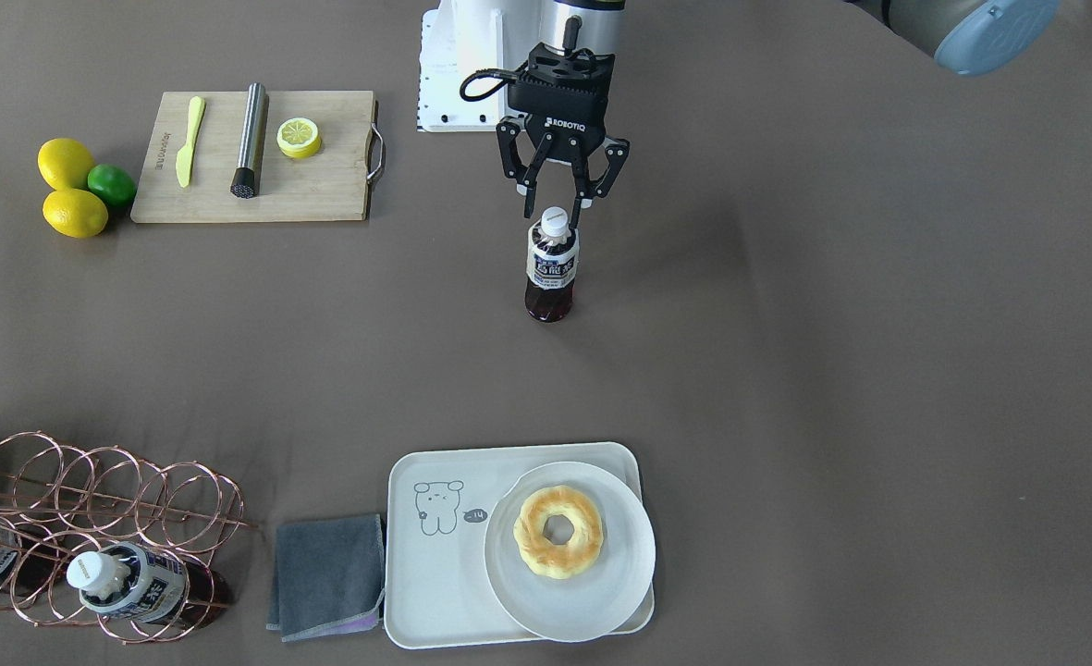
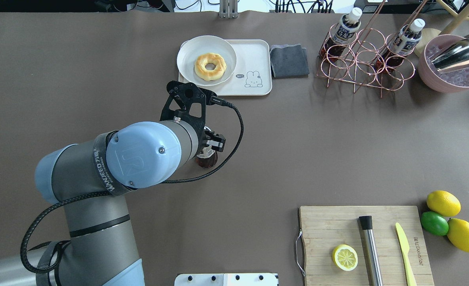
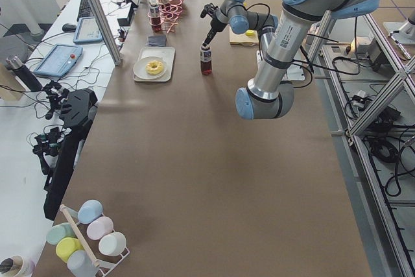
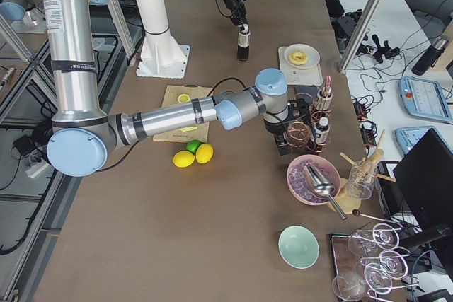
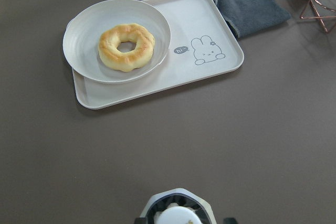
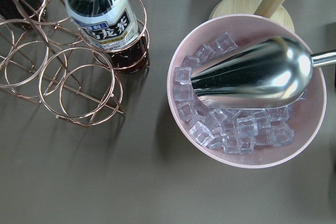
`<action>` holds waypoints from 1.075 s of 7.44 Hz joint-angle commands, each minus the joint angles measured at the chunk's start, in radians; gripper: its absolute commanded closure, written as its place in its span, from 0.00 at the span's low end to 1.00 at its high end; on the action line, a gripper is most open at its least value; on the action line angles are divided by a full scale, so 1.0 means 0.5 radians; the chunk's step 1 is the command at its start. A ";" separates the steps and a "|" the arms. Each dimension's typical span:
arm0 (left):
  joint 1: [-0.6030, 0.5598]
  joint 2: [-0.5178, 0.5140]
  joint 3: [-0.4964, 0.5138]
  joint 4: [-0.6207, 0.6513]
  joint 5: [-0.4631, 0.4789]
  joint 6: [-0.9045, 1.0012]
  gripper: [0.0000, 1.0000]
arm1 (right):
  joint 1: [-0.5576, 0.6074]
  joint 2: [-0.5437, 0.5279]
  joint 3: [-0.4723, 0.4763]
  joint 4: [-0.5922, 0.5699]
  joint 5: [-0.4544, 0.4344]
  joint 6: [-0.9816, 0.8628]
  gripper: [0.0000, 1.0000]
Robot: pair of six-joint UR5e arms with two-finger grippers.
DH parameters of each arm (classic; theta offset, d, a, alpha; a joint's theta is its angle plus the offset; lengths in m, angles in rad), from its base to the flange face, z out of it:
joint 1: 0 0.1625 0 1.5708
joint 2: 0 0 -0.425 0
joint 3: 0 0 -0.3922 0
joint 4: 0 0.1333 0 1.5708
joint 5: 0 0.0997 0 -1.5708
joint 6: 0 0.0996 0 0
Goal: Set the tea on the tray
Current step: 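Close the left gripper around the tea bottle's cap, then lift and carry the tea bottle with the left gripper onto the white tray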
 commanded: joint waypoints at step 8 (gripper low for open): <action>-0.301 -0.276 0.144 0.058 -0.288 0.000 1.00 | 0.000 -0.002 0.002 0.000 0.003 0.006 0.00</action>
